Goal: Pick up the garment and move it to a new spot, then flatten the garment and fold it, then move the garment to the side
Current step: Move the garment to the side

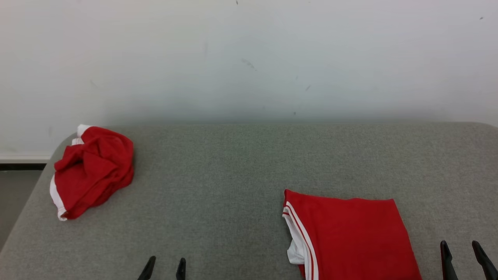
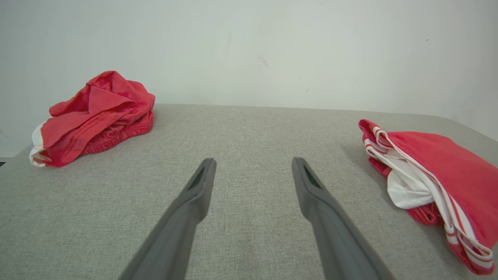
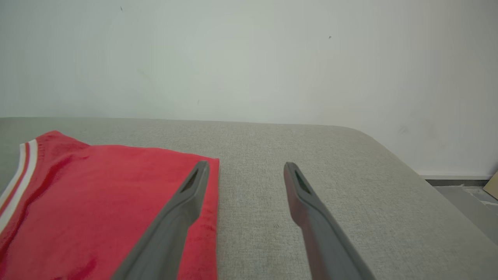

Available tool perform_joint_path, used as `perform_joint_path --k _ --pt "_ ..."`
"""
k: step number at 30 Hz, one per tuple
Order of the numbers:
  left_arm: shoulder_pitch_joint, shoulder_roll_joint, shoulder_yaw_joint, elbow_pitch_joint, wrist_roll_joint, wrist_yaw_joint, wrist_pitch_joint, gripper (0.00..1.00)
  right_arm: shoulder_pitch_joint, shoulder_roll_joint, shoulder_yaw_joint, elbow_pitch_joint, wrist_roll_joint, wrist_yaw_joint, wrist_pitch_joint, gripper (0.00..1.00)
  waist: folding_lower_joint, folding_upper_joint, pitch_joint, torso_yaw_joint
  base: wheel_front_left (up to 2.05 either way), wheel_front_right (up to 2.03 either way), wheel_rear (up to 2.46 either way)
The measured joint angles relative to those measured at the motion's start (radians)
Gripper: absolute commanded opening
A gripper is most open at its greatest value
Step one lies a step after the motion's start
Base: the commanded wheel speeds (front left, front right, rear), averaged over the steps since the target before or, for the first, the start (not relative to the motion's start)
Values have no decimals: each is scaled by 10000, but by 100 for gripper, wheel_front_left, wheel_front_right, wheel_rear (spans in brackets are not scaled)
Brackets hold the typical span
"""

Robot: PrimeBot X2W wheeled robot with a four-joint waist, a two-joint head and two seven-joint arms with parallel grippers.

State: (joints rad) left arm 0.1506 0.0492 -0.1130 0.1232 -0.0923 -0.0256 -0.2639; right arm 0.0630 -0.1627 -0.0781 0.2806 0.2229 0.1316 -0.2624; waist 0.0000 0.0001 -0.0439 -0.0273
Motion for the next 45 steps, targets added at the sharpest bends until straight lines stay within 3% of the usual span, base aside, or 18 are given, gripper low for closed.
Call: perform_joint_path --k 4,9,13,18,29,43,44,45 --pt "0 0 4 -25 0 0 0 100 -447 -107 224 -240 767 0 825 100 0 0 41 -3 0 0 0" --pt "-8 0 -33 -48 2 -44 0 100 -1214 -708 525 -725 1881 0 3356 100 0 0 183 54 0 0 0" --pt "-40 0 -88 -25 0 -59 0 100 -1688 -1118 738 -577 2150 0 5509 100 0 0 307 216 0 0 0" --pt "-82 0 -148 12 0 -90 0 100 -2015 -1206 972 -59 2230 0 6765 100 0 0 428 476 0 0 0" --pt "-311 0 -98 58 33 -196 0 100 -2564 -963 869 1453 2449 0 7551 100 1 0 853 1123 0 0 0" --pt "-519 0 -117 104 35 -257 0 100 -3064 -1005 1068 2410 3336 0 8063 100 0 0 1001 1251 0 0 0" --pt "-537 0 -130 98 35 -263 0 100 -3081 -1032 1122 2418 3373 0 8069 85 0 0 1017 1260 0 0 0" --pt "-557 0 -136 96 35 -265 0 100 -3096 -1055 1158 2447 3430 0 8071 48 0 -1 1036 1270 0 0 0"
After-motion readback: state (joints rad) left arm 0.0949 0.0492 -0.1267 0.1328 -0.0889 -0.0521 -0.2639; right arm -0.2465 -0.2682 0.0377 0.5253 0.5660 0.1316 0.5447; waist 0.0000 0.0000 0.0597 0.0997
